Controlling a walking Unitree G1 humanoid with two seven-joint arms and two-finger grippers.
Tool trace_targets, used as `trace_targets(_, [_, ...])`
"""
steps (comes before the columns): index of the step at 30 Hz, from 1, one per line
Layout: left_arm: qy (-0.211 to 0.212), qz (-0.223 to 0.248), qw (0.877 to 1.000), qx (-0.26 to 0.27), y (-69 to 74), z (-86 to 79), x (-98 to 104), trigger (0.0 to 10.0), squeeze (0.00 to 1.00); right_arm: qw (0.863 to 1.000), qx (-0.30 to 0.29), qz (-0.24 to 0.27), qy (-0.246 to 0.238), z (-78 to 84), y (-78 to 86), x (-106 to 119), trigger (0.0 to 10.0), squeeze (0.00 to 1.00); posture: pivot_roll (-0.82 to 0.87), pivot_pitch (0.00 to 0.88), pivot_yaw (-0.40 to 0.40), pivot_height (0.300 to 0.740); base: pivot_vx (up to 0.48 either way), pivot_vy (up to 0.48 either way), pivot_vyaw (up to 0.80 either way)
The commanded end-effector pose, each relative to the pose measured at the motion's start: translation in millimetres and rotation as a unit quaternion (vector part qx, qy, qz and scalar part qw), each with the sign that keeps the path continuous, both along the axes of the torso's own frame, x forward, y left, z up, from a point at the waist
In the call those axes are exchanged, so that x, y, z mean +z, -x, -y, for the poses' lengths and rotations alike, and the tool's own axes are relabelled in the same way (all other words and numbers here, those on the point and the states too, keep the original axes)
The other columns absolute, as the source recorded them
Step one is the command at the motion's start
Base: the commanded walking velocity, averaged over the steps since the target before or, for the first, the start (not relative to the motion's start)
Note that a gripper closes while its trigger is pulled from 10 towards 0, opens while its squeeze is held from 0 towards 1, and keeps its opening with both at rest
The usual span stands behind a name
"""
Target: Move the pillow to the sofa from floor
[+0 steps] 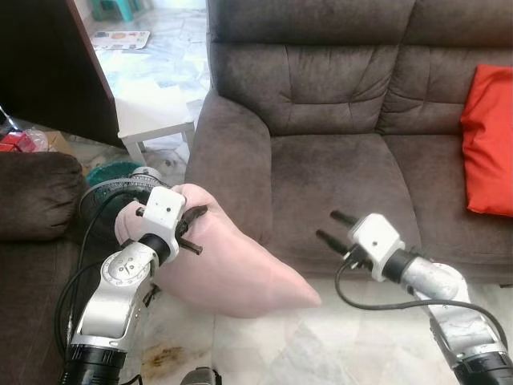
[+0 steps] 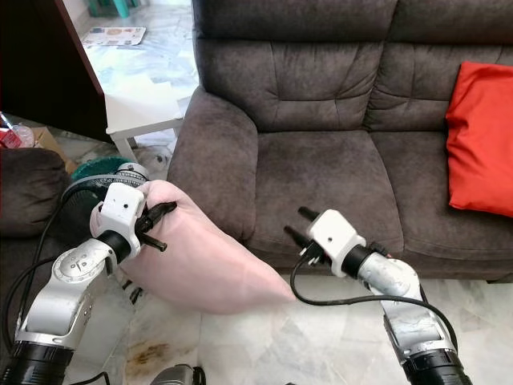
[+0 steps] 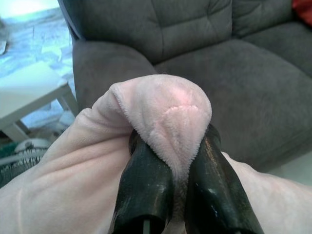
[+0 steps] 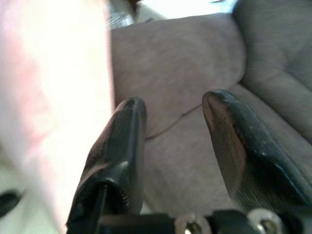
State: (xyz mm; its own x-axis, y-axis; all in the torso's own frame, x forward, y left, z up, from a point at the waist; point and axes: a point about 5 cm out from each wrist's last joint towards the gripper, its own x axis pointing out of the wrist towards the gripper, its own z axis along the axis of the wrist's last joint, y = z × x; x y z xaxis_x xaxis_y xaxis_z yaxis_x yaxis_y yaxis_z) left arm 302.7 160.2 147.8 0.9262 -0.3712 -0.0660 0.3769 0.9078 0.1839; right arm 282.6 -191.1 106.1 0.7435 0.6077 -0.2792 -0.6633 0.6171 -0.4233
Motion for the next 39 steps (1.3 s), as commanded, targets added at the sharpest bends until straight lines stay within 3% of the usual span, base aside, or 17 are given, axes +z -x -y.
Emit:
trace_targets(1, [0.012, 0.069, 0.997, -0.023, -3.9, 7.3, 35, 10.0, 0.00, 0.998, 0.019, -0.038, 0.035, 3.3, 7.4, -13, 10.0, 0.00, 0.13, 0.007, -0.031, 0.740, 0.000, 0.000, 0.00])
trace_targets(4, [0.020, 0.075, 0.997, -0.027, -7.6, 9.6, 43, 10.0, 0.00, 0.992, 0.047, -0.081, 0.088, 5.0, 16.5, -33, 10.0, 0.00, 0.14, 0.008, -0.041, 0.740, 0.000, 0.000, 0.00])
trace_targets(7, [0.023, 0.078, 0.996, -0.028, -9.9, 10.7, 47, 10.0, 0.00, 0.990, 0.045, -0.088, 0.103, 5.9, 17.5, -39, 10.0, 0.00, 0.14, 0.009, -0.048, 0.740, 0.000, 0.000, 0.00])
trace_targets(15, [0.035, 0.082, 0.995, -0.045, -14.4, 20.2, 54, 10.0, 0.00, 0.995, 0.010, -0.058, 0.085, 6.3, 7.2, -36, 10.0, 0.00, 0.14, 0.006, -0.058, 0.740, 0.000, 0.000, 0.00])
trace_targets(17, [0.039, 0.077, 0.995, -0.043, -15.7, 23.7, 51, 10.0, 0.00, 0.997, -0.028, -0.033, 0.063, 9.4, -2.3, -28, 10.0, 0.00, 0.14, 0.004, -0.055, 0.740, 0.000, 0.000, 0.00])
trace_targets(19, [0.051, 0.066, 0.996, -0.020, -17.7, 25.4, 44, 10.0, 0.00, 0.996, -0.086, -0.002, 0.001, 12.0, -13.5, -16, 10.0, 0.00, 0.13, 0.003, -0.050, 0.740, 0.000, 0.000, 0.00])
trace_targets(20, [0.056, 0.058, 0.997, 0.001, -18.6, 26.3, 37, 10.0, 0.00, 0.989, -0.127, 0.014, -0.073, 11.8, -19.3, -7, 10.0, 0.00, 0.13, 0.005, -0.048, 0.740, 0.000, 0.000, 0.00])
trace_targets(21, [0.056, 0.058, 0.997, 0.001, -18.6, 26.3, 37, 10.0, 0.00, 0.989, -0.127, 0.014, -0.073, 11.8, -19.3, -7, 10.0, 0.00, 0.13, 0.005, -0.048, 0.740, 0.000, 0.000, 0.00])
trace_targets(25, [0.083, 0.059, 0.994, 0.044, -17.1, 31.4, 31, 10.0, 0.00, 0.970, -0.162, 0.022, -0.181, 3.1, -15.2, -4, 10.0, 0.00, 0.13, 0.014, -0.039, 0.740, 0.000, 0.000, 0.00])
trace_targets(30, [0.098, 0.055, 0.992, 0.052, -14.8, 38.3, 28, 10.0, 0.00, 0.962, -0.168, 0.019, -0.214, -4.5, -9.3, -6, 10.0, 0.00, 0.13, 0.021, -0.030, 0.740, 0.000, 0.000, 0.00])
trace_targets(39, [0.107, 0.038, 0.993, 0.011, -6.9, 64.6, 23, 10.0, 0.00, 0.940, -0.211, 0.023, -0.265, -6.2, -9.2, -5, 10.0, 0.00, 0.13, 0.033, -0.018, 0.740, 0.000, 0.000, 0.00])
